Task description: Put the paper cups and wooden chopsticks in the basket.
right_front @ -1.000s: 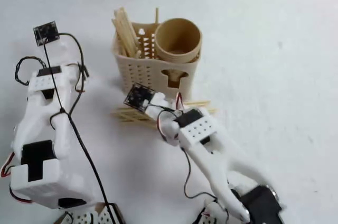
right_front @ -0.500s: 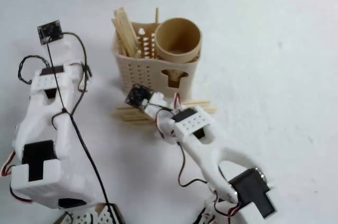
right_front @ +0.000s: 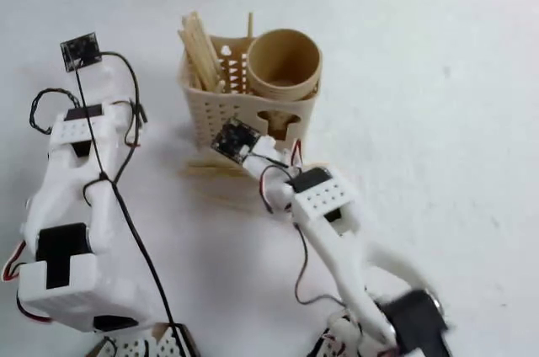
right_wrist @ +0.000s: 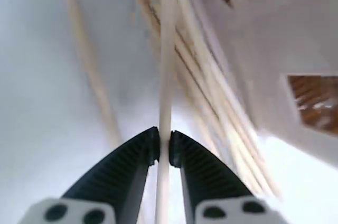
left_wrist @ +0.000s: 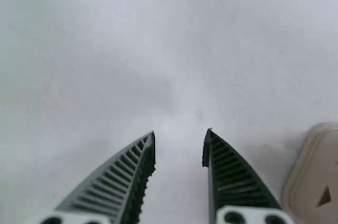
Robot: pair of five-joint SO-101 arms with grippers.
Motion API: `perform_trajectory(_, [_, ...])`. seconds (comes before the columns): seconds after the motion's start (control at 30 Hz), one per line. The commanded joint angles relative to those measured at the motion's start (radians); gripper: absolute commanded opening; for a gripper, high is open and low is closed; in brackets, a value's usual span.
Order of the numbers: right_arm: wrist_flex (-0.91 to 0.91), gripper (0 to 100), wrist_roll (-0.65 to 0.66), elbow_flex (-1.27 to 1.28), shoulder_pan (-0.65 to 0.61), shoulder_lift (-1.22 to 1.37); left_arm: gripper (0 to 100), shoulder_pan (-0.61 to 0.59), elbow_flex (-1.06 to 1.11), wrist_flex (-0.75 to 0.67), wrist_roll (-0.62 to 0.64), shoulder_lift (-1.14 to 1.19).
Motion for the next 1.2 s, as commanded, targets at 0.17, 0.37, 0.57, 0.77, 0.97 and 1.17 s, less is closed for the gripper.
perform_trajectory(0.17, [0.197,1.6,-0.044,-0.028,-0.054,-0.392,17,0.012,-0.011,-0.017,-0.012,-0.028])
perform_trajectory(0.37, [0.295,1.6,-0.044,-0.034,-0.105,-0.582,17,0.012,-0.012,-0.017,-0.012,-0.028])
perform_trajectory(0.57, [0.292,1.5,-0.189,-0.153,-0.191,-0.694,17,0.010,-0.012,-0.017,-0.012,-0.028])
perform_trajectory(0.77, [0.228,1.5,-0.330,-0.494,-0.202,-0.576,17,0.010,-0.012,-0.017,-0.012,-0.028])
perform_trajectory(0.97, [0.061,1.5,-0.387,-0.795,-0.191,-0.262,17,0.010,-0.014,-0.017,-0.012,-0.028])
perform_trajectory(1.17, [-0.094,1.7,-0.376,-1.132,-0.191,0.085,17,0.010,-0.014,-0.017,-0.012,-0.028])
